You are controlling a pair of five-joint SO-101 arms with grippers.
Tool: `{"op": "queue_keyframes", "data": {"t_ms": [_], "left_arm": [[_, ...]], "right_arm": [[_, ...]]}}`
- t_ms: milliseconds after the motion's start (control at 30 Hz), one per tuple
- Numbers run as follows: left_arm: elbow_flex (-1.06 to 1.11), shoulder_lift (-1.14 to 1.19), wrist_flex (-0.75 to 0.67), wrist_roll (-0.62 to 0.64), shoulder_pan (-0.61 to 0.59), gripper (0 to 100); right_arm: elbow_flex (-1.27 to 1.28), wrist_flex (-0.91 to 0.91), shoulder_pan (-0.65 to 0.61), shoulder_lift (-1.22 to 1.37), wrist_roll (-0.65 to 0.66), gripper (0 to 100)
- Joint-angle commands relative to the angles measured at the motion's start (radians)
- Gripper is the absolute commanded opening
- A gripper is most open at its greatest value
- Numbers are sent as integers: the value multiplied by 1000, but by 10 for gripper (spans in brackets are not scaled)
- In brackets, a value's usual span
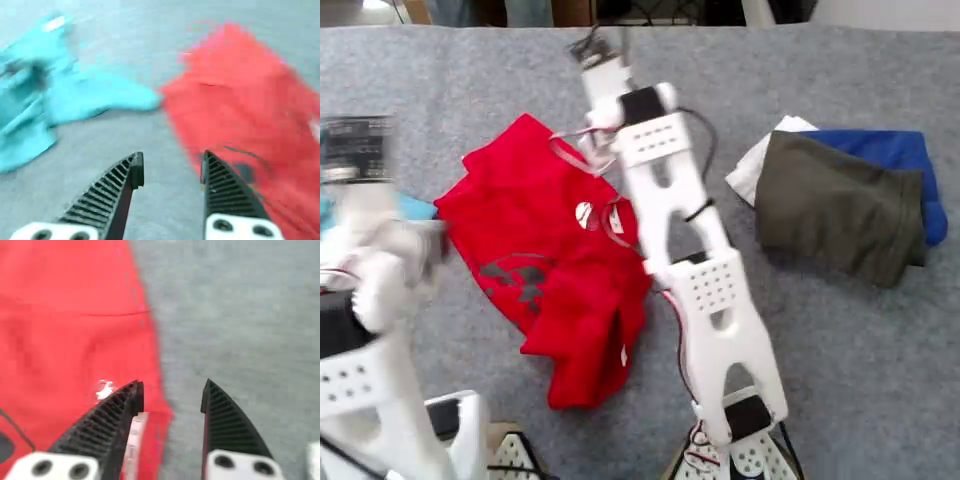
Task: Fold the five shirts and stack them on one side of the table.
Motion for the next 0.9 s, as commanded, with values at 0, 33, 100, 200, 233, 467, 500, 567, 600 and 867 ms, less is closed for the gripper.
{"op": "queue_keyframes", "data": {"t_ms": [0,33,100,200,233,467,500,567,600,867], "left_arm": [[143,-11,-129,14,-153,199],[185,-11,-152,29,-156,199],[269,-11,-201,71,-153,199],[372,-11,-245,144,-131,199],[395,-11,-265,160,-127,199],[461,-11,-350,181,-122,199],[469,-11,-350,181,-122,199],[479,-11,-351,180,-122,199],[481,-9,-351,180,-122,199],[444,110,-405,183,-122,199]], "right_arm": [[-1,-21,-37,35,-48,201],[-1,-37,-38,59,-49,201],[-2,-60,-41,111,-49,198],[-2,-60,-43,171,-51,198],[-2,-55,-43,185,-51,191],[-12,43,-35,193,-49,49],[-21,80,-29,186,-49,47],[-38,152,-11,171,-49,15],[-38,157,8,162,-51,13],[282,155,226,-68,-34,14]]}}
